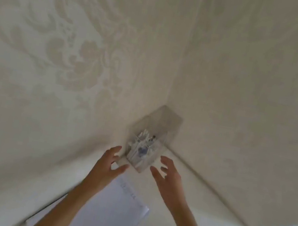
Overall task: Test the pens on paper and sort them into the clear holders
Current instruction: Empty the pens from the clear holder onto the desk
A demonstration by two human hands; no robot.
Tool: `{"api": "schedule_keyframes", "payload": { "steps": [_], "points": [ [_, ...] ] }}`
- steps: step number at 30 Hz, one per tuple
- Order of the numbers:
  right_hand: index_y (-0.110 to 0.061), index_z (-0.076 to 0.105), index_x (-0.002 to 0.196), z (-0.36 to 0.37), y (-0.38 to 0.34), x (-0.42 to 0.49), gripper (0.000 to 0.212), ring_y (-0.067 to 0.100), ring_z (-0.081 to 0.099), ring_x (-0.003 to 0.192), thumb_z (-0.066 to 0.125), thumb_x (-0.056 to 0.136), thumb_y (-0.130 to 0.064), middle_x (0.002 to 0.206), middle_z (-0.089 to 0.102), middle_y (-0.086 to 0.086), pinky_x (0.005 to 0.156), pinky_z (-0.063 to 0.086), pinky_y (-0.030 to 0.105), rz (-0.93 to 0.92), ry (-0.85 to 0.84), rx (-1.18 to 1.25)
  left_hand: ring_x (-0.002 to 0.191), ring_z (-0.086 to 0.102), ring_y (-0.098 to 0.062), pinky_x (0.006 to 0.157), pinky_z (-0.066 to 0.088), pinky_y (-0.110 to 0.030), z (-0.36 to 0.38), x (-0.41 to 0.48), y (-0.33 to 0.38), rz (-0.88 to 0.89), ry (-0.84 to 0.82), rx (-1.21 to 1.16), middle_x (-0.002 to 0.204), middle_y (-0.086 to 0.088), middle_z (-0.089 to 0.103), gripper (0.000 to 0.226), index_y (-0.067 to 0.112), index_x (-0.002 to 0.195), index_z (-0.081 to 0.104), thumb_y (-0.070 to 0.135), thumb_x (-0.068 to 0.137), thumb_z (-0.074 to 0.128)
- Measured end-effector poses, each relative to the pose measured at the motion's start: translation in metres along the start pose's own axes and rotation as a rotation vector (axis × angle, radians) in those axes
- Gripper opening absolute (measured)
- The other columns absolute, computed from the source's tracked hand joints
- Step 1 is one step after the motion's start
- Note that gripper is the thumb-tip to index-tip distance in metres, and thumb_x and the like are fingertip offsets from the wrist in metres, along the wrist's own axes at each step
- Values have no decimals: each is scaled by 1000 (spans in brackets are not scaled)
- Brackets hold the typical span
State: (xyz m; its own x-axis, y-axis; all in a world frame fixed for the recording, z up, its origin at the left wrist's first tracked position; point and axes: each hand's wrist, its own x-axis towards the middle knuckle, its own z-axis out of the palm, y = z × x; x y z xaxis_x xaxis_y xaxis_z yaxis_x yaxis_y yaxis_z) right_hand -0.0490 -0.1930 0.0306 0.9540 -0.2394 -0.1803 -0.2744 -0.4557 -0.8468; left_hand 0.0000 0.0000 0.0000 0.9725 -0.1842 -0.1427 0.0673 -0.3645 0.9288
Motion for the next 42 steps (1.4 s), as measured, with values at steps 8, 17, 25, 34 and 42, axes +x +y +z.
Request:
{"api": "schedule_keyframes", "payload": {
  "steps": [8, 17, 25, 34, 42],
  "points": [
    [-24, 3, 152, 47, -9, 44, 90, 22, 27, 141, 64, 87, -40, 157, 18, 4, 106, 29, 30, 35, 20, 61, 127, 29, -10, 89, 31, -10, 26, 58, 3, 15, -94, -121, 144, -5, 27, 91, 11, 144, 15, 5, 74, 74],
    [-60, 2, 139, 57, 9, 29, 85, 17, 45, 131, 48, 69, -79, 149, 39, -7, 102, 44, 48, 60, 118, 226, 115, 43, -1, 84, 37, -4, 24, 38, -19, 175, -141, -46, 130, 3, 38, 80, 20, 133, 26, 5, 72, 76],
    [-58, 20, 136, -3, 56, -7, 60, 3, 57, 115, 55, 93, -36, 131, 53, -20, 96, 48, 25, 28, -2, 182, 115, 42, 1, 95, 39, -19, 54, -1, -31, 185, -225, 63, 128, 9, 38, 80, 32, 132, 25, 31, 71, 76],
    [-38, 28, 146, -24, 83, -9, 72, 5, 40, 133, 42, 84, -72, 145, 43, -14, 109, 37, 42, -19, -92, 240, 107, 56, 4, 79, 46, -8, 103, 30, -26, -14, -311, -73, 132, 5, 52, 101, 15, 142, 29, 33, 61, 86],
    [-44, 45, 124, -50, 91, -11, 29, -12, 52, 112, 44, 95, -40, 113, 57, -38, 91, 45, 17, 50, -53, 583, 138, 19, -21, 108, 28, -34, 127, 20, -10, 229, -237, 264, 150, -3, 11, 121, 35, 143, -13, 67, 60, 69]
  ]
}}
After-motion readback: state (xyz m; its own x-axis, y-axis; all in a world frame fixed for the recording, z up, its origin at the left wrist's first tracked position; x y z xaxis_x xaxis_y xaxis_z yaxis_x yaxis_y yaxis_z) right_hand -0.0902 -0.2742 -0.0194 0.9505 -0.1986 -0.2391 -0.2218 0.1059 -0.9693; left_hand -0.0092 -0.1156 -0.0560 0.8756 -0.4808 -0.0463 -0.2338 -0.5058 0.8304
